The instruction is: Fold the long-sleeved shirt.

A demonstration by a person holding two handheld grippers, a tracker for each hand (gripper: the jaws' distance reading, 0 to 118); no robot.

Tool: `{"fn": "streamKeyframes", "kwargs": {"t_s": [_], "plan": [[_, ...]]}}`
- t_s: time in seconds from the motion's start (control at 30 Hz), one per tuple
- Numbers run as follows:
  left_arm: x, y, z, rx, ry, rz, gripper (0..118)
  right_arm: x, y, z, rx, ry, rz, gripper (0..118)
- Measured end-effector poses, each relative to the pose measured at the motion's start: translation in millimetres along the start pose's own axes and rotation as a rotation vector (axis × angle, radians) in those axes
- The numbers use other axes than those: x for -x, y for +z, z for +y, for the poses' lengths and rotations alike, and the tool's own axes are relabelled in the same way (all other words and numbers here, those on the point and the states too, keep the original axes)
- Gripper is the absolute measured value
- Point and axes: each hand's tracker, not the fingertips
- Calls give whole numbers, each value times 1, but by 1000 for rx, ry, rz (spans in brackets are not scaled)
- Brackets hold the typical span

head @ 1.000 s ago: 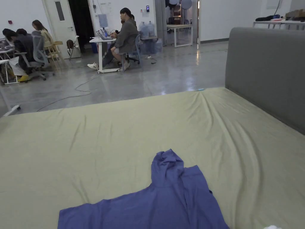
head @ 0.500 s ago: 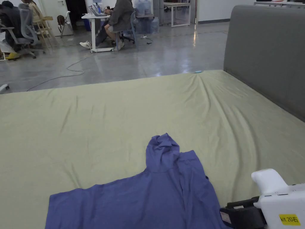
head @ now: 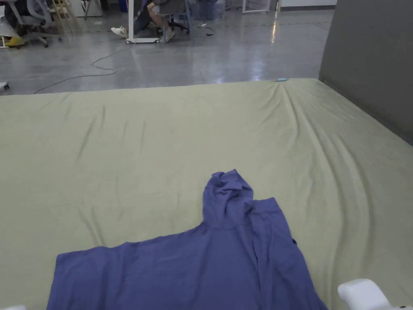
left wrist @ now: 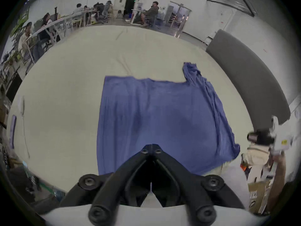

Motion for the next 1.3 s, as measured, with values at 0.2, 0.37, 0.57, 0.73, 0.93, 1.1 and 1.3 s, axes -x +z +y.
{"fn": "streamKeyframes", "kwargs": {"t_s": [0.2, 0.37, 0.57, 0.73, 0.93, 1.1, 1.3], "plan": [[63, -120, 112, -38, -5, 151, 116, -17, -17, -20, 94, -50, -28, 0], [83, -170, 154, 68, -35, 350, 112, -33, -21, -34, 152, -87, -65, 0], [79, -187, 146, 100, -99, 338, 26, -61, -36, -42, 180, -182, -77, 2], [73, -149, 155, 66, -55, 226, 0, -68, -57, -28, 148, -225, -126, 115], [80, -102, 175, 8, 11, 180, 0, -53, -118, -32, 365, -257, -66, 83], [75, -60, 177, -35, 82, 107, 0, -38, -65, -25, 186, -197, -72, 0], [65, 8, 214, -123, 111, 9, 0, -56, 37, 36, -76, -112, -89, 0]]}}
